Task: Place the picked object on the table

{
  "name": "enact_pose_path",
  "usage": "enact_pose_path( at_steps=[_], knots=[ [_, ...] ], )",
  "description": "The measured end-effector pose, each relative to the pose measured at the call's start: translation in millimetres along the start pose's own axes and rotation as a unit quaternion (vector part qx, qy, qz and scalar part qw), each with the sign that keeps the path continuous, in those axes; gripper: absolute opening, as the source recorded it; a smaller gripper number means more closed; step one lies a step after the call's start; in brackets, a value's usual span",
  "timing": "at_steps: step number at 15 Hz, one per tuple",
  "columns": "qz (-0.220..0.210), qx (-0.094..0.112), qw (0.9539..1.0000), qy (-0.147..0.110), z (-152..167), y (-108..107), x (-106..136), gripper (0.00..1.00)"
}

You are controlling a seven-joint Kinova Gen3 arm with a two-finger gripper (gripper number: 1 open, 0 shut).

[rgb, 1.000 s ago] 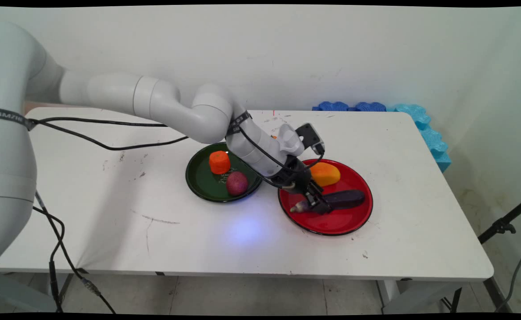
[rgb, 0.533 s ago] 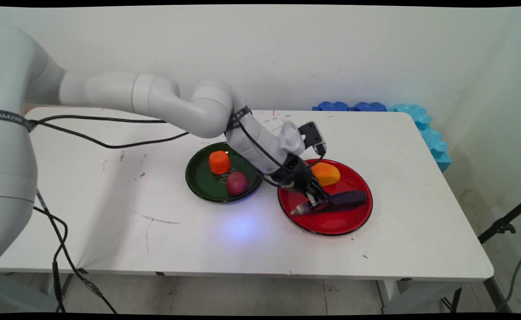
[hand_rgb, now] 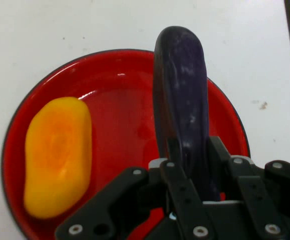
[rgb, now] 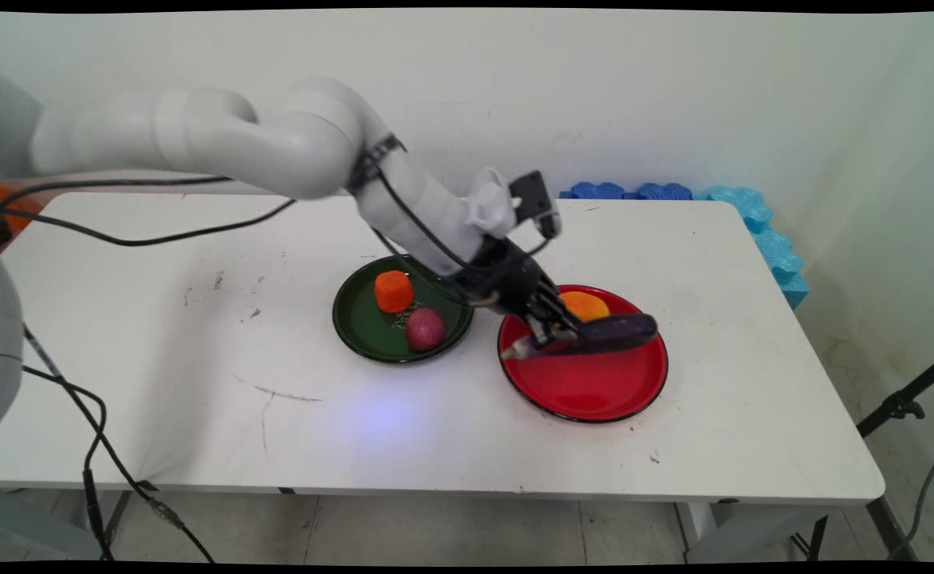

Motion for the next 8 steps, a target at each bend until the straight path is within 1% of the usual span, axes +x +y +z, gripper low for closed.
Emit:
enact_pose_path(
  at_steps=[2,4,5,8],
  knots=[
    [0.012,0.001,0.9999,-0.005,-25.7,2.2,-6.2,0.00],
    [0.022,-0.001,0.9997,-0.010,-48.6,4.1,-17.9,0.00],
    [0.025,-0.001,0.9996,-0.011,-54.9,4.4,-21.9,0.00],
    [0.040,-0.001,0.9990,-0.018,-76.5,4.7,-44.0,0.00]
  ],
)
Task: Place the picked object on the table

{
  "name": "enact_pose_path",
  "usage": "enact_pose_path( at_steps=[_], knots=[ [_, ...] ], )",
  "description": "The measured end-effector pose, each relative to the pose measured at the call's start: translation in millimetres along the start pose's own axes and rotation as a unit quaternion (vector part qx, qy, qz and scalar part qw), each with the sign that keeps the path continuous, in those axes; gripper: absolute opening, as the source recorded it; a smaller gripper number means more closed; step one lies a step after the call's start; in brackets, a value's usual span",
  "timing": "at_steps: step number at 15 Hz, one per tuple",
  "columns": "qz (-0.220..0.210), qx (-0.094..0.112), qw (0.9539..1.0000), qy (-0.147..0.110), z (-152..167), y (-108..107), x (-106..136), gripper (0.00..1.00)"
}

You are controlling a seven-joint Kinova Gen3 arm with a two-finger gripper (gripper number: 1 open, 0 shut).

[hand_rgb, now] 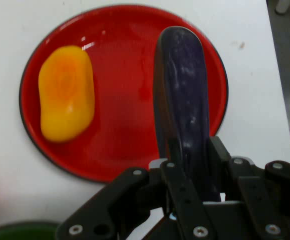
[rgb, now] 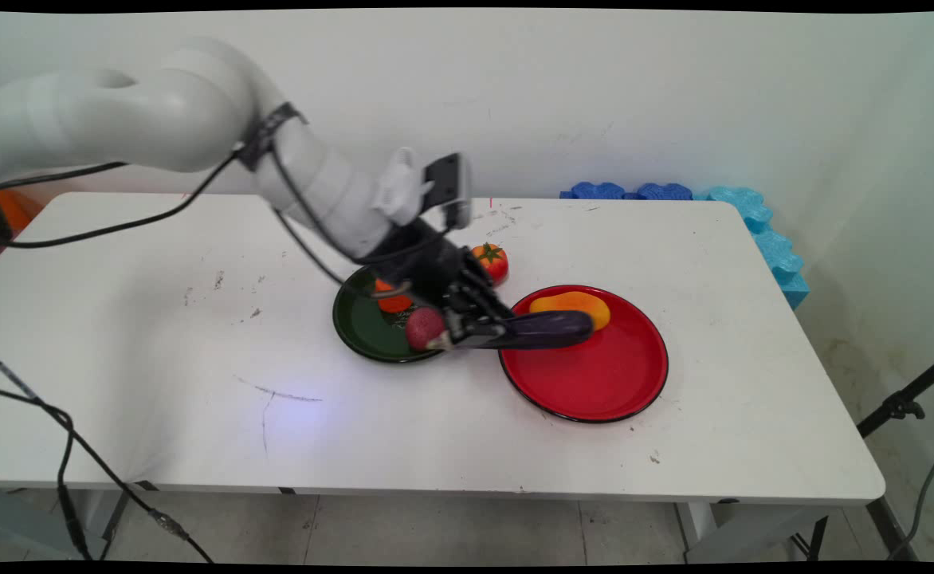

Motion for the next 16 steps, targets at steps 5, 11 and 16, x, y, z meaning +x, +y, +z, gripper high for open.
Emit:
enact_pose_path(
  at_steps=[5,11,16],
  knots=[
    [0.010,0.005,0.9999,-0.009,-9.3,2.6,-47.8,0.00],
    [0.009,-0.004,0.9999,-0.007,11.5,4.2,-84.5,0.00],
    [0.001,-0.015,0.9999,-0.005,32.0,7.1,-101.2,0.00]
  ],
)
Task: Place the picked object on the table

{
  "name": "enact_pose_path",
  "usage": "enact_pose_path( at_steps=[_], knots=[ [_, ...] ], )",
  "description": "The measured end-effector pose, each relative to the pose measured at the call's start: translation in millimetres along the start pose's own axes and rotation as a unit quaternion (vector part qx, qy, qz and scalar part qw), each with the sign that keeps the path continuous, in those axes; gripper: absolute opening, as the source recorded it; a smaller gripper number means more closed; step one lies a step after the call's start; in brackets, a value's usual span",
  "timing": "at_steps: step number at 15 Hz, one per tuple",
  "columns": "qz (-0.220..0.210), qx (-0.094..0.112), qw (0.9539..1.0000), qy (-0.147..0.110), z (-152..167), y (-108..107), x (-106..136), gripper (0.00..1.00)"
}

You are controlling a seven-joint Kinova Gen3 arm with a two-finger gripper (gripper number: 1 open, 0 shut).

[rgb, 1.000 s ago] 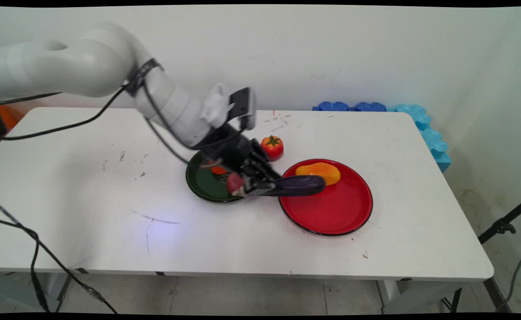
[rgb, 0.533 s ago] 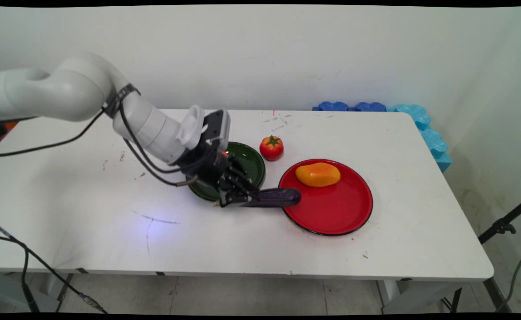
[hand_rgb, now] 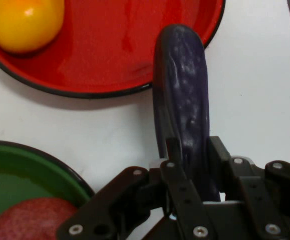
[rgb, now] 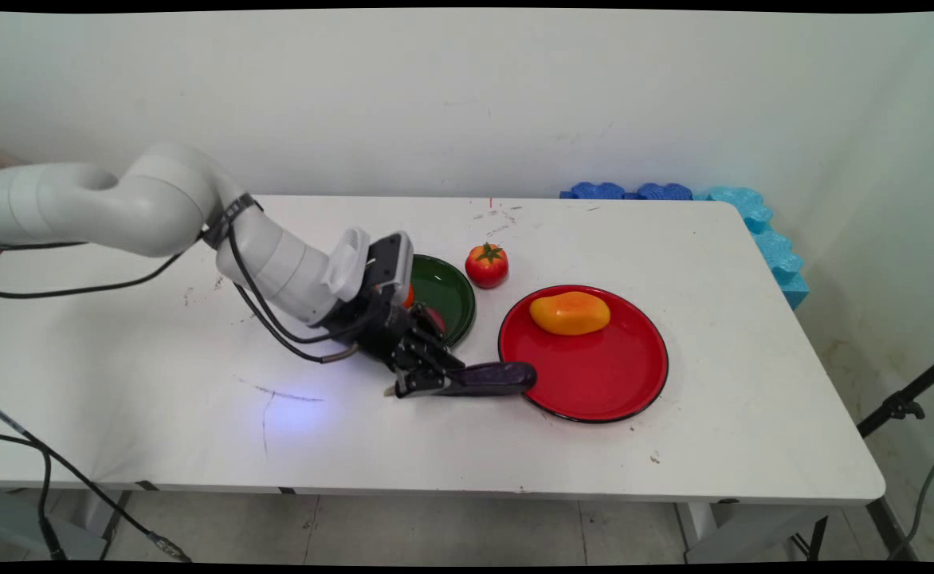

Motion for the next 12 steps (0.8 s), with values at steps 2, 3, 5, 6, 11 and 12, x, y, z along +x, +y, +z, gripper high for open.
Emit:
enact_pose_path(
  at_steps=[2,3,5,6,11,12],
  knots=[
    [-0.003,-0.004,1.0000,0.000,7.7,0.9,-5.3,0.00],
    [-0.004,-0.005,1.0000,0.000,11.7,1.1,-7.2,0.00],
    [-0.006,-0.007,1.0000,0.002,18.2,1.1,-9.9,0.00],
    [-0.007,-0.008,0.9999,0.003,21.0,1.0,-11.1,0.00],
    [-0.006,-0.010,0.9999,0.009,29.3,0.3,-14.4,1.00],
    [-0.005,-0.010,0.9999,0.010,30.0,0.3,-14.5,1.00]
  ],
)
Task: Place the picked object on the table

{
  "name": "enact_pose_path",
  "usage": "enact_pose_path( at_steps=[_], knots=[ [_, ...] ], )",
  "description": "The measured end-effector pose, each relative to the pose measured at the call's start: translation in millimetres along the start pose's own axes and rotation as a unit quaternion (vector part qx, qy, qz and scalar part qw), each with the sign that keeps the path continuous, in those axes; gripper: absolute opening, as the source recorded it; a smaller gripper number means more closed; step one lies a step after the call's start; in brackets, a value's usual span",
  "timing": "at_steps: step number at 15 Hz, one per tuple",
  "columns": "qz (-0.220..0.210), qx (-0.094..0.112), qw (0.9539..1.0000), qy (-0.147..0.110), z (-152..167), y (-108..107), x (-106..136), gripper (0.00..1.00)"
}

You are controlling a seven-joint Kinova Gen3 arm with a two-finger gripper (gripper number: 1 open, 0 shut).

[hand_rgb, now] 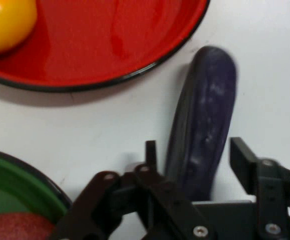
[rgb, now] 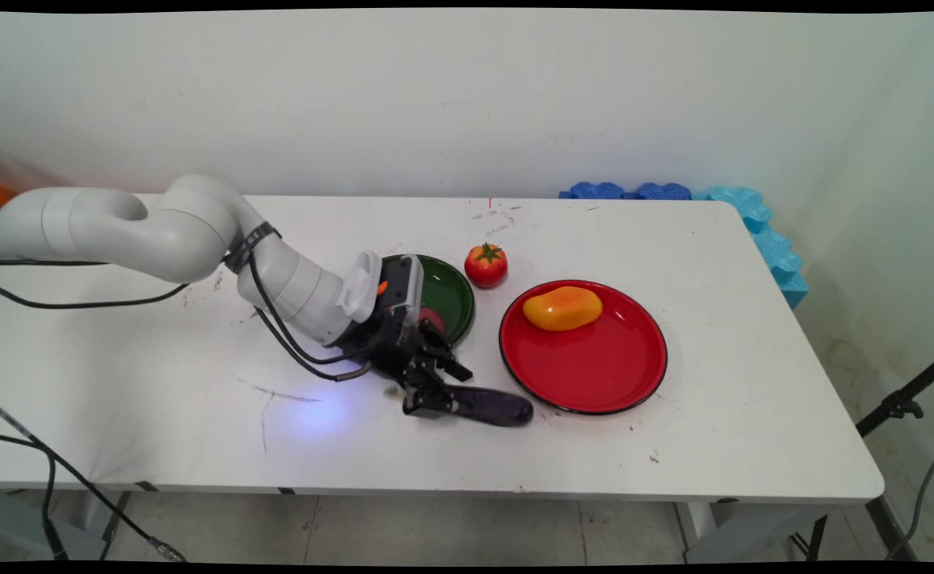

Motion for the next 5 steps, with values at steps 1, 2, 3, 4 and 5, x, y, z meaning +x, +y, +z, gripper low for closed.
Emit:
enact_pose_path(
  at_steps=[1,2,3,4,5],
  knots=[
    [-0.004,0.004,1.0000,0.001,-0.2,-5.3,-0.7,1.00],
    [-0.003,0.004,1.0000,0.002,0.2,-5.4,-0.6,1.00],
    [-0.003,0.005,1.0000,0.003,-0.5,-3.9,-1.5,1.00],
    [-0.001,0.004,1.0000,0.005,-0.1,-3.1,-0.6,1.00],
    [0.000,0.003,1.0000,0.006,-0.6,-2.2,-0.5,1.00]
  ],
)
